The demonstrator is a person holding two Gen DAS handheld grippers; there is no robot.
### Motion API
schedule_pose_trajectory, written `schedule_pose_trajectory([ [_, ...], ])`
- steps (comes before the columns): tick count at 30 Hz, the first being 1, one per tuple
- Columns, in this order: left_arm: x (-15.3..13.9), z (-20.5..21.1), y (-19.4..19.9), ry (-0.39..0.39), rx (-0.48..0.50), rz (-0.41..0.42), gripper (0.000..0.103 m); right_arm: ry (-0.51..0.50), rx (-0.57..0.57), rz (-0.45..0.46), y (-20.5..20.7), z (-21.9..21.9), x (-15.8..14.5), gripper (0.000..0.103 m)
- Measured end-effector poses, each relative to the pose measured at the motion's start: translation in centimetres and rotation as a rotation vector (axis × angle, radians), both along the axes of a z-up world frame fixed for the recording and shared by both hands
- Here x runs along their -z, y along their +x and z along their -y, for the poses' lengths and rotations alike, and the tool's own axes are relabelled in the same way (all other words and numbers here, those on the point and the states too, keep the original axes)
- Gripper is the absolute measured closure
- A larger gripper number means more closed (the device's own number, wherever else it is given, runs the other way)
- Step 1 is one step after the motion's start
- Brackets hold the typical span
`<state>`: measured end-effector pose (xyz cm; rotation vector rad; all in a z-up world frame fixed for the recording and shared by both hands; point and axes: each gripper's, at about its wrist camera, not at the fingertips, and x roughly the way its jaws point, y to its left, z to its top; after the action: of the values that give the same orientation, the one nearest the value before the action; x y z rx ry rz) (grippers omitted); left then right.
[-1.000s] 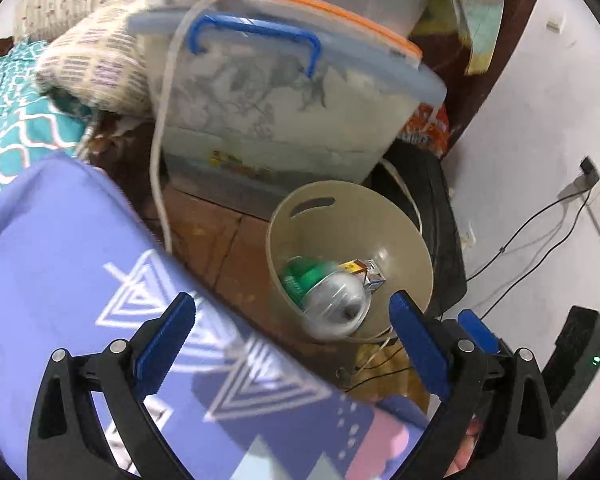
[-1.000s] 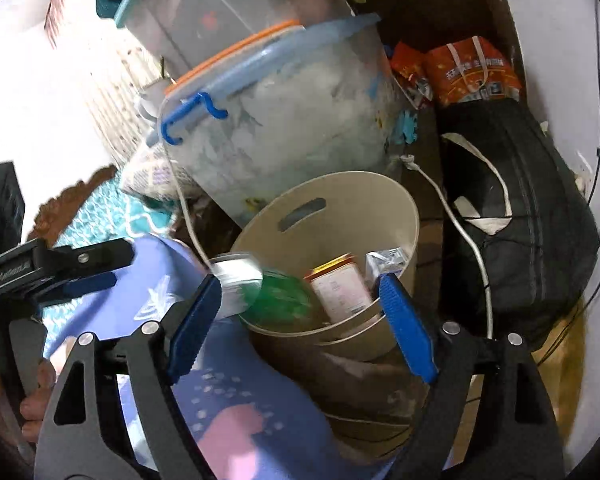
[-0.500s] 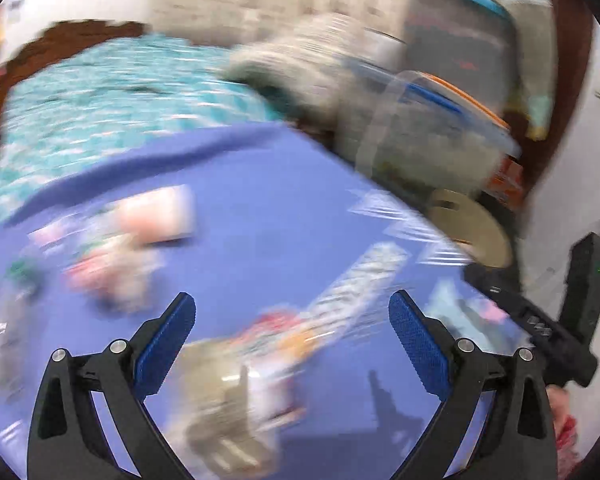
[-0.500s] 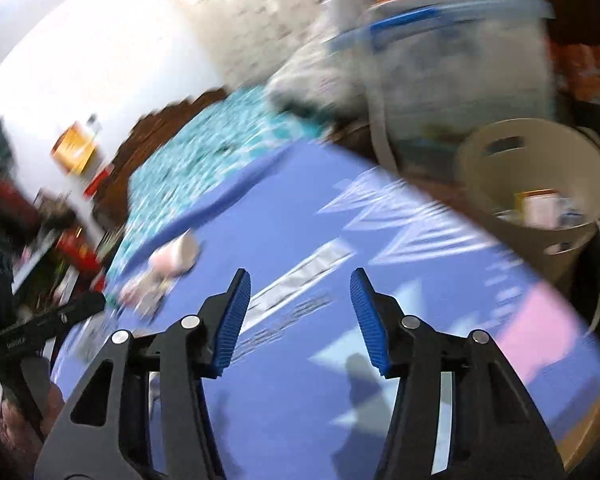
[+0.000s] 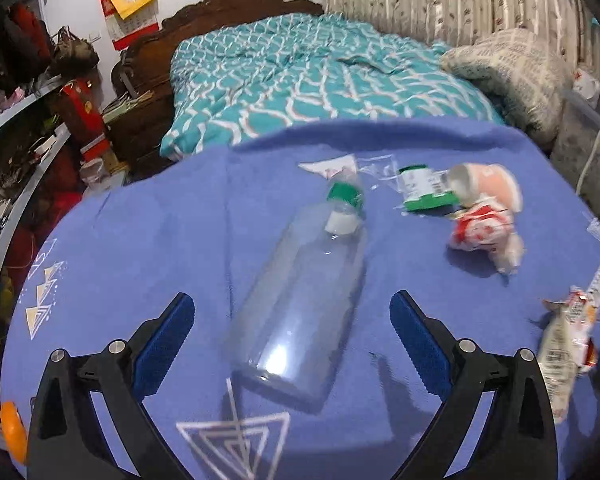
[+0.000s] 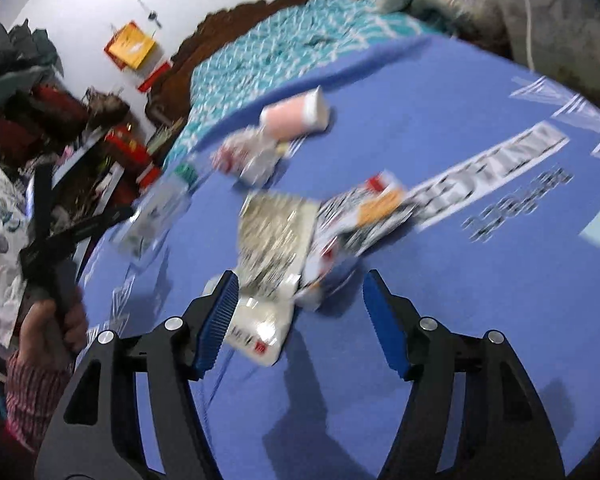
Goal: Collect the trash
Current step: 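Move both tools back over the trash on the bed, then grasp the clear plastic bottle with the left tool while the right tool grasps the silver wrapper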
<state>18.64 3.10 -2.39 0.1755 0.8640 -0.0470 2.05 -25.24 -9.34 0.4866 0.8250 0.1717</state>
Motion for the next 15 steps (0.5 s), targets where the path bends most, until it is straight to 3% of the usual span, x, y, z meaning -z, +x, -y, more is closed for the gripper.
schedule_pose_trajectory([
  [6, 3.4, 0.5, 2.2, 0.008, -0.008, -0.061, 0.009, -0.010, -0.021, -0.020, 0.2, -1.2, 0.3, 0.036],
  [9, 4.5, 0.3, 1.9, -0.032, -0.003, -0.084, 0.028, -0.050, -0.037, -0.015, 1.1, -2.3, 0.1, 0.036],
  [15, 4.2, -0.3, -1.1, -0.075, -0.021, -0.057, 0.034, -0.199, -0.114, -0.029, 4.8, -5.6, -0.1, 0.036],
])
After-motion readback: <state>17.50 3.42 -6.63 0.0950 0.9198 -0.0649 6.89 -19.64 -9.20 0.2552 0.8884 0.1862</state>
